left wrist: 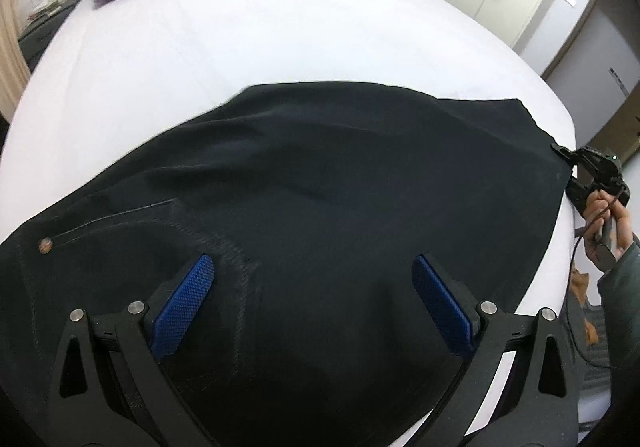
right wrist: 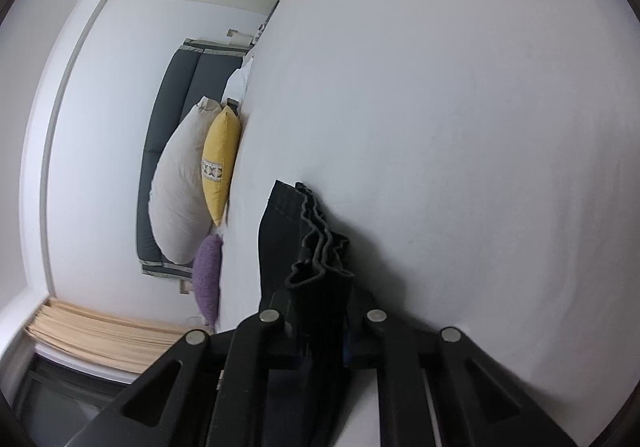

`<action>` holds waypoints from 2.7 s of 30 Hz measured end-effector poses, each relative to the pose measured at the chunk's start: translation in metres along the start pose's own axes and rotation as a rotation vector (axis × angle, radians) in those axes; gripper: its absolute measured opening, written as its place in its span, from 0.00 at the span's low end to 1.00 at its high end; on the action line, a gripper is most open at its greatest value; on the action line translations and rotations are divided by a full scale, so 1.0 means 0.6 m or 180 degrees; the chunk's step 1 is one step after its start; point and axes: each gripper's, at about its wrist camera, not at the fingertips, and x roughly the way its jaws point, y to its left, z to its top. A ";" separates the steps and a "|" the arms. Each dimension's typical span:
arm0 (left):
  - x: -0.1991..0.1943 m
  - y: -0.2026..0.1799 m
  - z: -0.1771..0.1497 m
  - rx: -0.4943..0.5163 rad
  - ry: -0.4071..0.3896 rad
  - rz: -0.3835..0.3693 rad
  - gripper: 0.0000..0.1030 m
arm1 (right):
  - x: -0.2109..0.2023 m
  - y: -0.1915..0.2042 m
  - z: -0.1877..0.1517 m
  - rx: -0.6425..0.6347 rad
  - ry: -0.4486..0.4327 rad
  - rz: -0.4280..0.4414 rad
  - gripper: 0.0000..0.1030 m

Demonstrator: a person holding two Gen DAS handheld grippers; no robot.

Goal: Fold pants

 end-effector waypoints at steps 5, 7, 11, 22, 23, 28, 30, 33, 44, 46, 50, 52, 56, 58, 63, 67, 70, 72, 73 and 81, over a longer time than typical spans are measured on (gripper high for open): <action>0.056 0.006 -0.008 0.0093 0.0099 0.0136 0.97 | 0.005 0.024 -0.004 -0.0170 -0.0074 -0.0202 0.13; 0.058 0.001 -0.006 0.0114 0.0092 0.0176 0.97 | 0.005 0.030 -0.006 -0.0238 -0.0096 -0.0272 0.12; 0.063 0.004 -0.004 0.0080 0.0059 0.0133 0.97 | 0.005 0.072 -0.018 -0.0594 -0.0184 -0.0516 0.12; 0.029 0.027 -0.002 -0.0374 -0.0172 -0.0221 0.97 | 0.132 0.310 -0.474 -0.4371 0.0920 -0.0956 0.12; 0.022 0.034 -0.002 -0.0496 -0.0208 -0.0324 0.98 | 0.152 0.294 -0.499 -0.4416 0.1007 -0.1066 0.12; 0.013 0.057 0.002 -0.0909 -0.0213 -0.0729 0.98 | 0.163 0.273 -0.520 -0.4331 0.0813 -0.1220 0.12; 0.016 0.059 0.009 -0.1097 -0.0192 -0.0941 0.98 | 0.155 0.284 -0.528 -0.4516 0.0703 -0.1252 0.12; 0.025 0.058 0.028 -0.1281 -0.0137 -0.1344 0.99 | 0.132 0.310 -0.554 -0.4746 0.0495 -0.1219 0.12; 0.058 0.109 0.078 -0.1508 0.0186 -0.1684 0.94 | 0.122 0.364 -0.669 -0.5106 0.0497 -0.0942 0.12; 0.061 0.122 0.089 -0.1444 0.0261 -0.1732 0.67 | 0.124 0.371 -0.682 -0.5165 0.0512 -0.0897 0.12; 0.069 0.126 0.104 -0.1174 0.0450 -0.1650 0.23 | 0.130 0.379 -0.708 -0.5295 0.0571 -0.0829 0.12; 0.062 0.134 0.110 -0.1051 0.0440 -0.1592 0.17 | 0.133 0.383 -0.719 -0.5346 0.0595 -0.0804 0.12; 0.058 0.158 0.112 -0.0986 0.0449 -0.1463 0.15 | 0.146 0.380 -0.743 -0.5450 0.0704 -0.0775 0.12; 0.061 0.169 0.107 -0.0979 0.0467 -0.1371 0.15 | 0.157 0.372 -0.756 -0.5497 0.0779 -0.0786 0.12; 0.081 0.202 0.091 -0.1020 0.0511 -0.1104 0.15 | 0.211 0.351 -0.772 -0.5497 0.1193 -0.0954 0.15; 0.061 0.210 0.083 -0.0998 0.0402 -0.0951 0.19 | 0.217 0.344 -0.767 -0.5305 0.1465 -0.0892 0.34; 0.017 0.232 0.081 -0.0985 0.0200 -0.0540 0.20 | 0.193 0.350 -0.741 -0.4945 0.1805 -0.0485 0.65; -0.011 0.239 0.082 -0.0997 0.0042 -0.0405 0.20 | 0.172 0.356 -0.710 -0.4695 0.2038 -0.0216 0.65; -0.028 0.229 0.085 -0.0907 -0.0049 -0.0365 0.20 | 0.164 0.359 -0.691 -0.4555 0.2122 -0.0092 0.65; -0.009 0.076 0.070 -0.0249 0.0041 -0.0611 0.20 | 0.240 0.397 -0.352 -0.2915 0.2317 0.0430 0.64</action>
